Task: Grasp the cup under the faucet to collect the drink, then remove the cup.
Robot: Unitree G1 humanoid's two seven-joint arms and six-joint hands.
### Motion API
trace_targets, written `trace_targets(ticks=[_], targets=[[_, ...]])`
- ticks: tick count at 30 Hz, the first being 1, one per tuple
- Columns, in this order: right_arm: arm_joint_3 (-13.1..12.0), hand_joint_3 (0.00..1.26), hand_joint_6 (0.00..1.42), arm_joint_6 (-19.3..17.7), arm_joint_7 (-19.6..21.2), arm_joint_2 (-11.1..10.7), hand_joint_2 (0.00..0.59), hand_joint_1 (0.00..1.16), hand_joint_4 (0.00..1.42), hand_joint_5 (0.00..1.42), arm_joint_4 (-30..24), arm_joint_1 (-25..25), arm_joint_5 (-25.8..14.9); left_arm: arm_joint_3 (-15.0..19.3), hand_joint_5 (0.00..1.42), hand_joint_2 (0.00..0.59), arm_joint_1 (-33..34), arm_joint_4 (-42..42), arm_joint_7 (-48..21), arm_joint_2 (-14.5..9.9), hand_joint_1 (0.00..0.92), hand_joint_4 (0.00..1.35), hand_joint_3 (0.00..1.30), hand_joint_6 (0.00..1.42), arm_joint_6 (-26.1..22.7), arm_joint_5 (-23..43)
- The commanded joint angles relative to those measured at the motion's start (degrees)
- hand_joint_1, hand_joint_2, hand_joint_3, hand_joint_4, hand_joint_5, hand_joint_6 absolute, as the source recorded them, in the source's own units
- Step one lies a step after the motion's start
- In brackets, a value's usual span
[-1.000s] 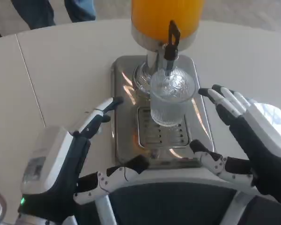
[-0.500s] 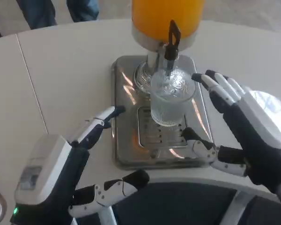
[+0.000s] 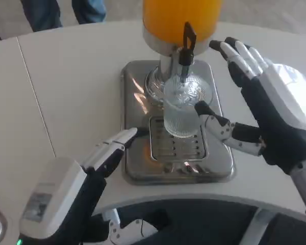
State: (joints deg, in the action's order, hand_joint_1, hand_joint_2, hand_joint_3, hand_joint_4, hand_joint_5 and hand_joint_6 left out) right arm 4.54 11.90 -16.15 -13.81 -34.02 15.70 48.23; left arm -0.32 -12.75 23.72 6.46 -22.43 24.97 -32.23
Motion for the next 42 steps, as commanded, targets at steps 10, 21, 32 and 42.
trace_targets(ticks=[10, 21, 32, 42], targets=[[0.80, 0.07, 0.03, -1.00, 3.74, 0.19, 0.434, 0.51, 0.00, 0.00, 2.94, 4.38, -2.77, -0.37, 0.21, 0.112, -2.23, 2.26, -1.88, -1.63, 0.109, 0.10, 0.16, 0.34, 3.84, -3.78], [2.46, 0.04, 0.03, -2.29, 6.94, 1.81, 0.438, 0.49, 0.00, 0.00, 4.96, 6.73, -5.20, 0.06, 0.14, 0.113, -5.10, 2.78, -3.07, -3.27, 0.109, 0.04, 0.11, 0.28, 4.62, -6.56], [3.86, 0.01, 0.02, -4.76, 10.82, 2.91, 0.439, 0.48, 0.00, 0.00, 9.70, 8.05, -7.86, 0.11, 0.14, 0.114, -5.56, 3.40, -4.27, -2.97, 0.105, 0.03, 0.11, 0.28, 3.56, -6.95], [4.70, 0.00, 0.00, -7.73, 13.85, 4.15, 0.441, 0.41, 0.00, 0.00, 12.43, 7.89, -10.49, -0.04, 0.14, 0.116, -5.56, 3.42, -5.10, -2.68, 0.097, 0.03, 0.11, 0.28, 3.10, -7.15]])
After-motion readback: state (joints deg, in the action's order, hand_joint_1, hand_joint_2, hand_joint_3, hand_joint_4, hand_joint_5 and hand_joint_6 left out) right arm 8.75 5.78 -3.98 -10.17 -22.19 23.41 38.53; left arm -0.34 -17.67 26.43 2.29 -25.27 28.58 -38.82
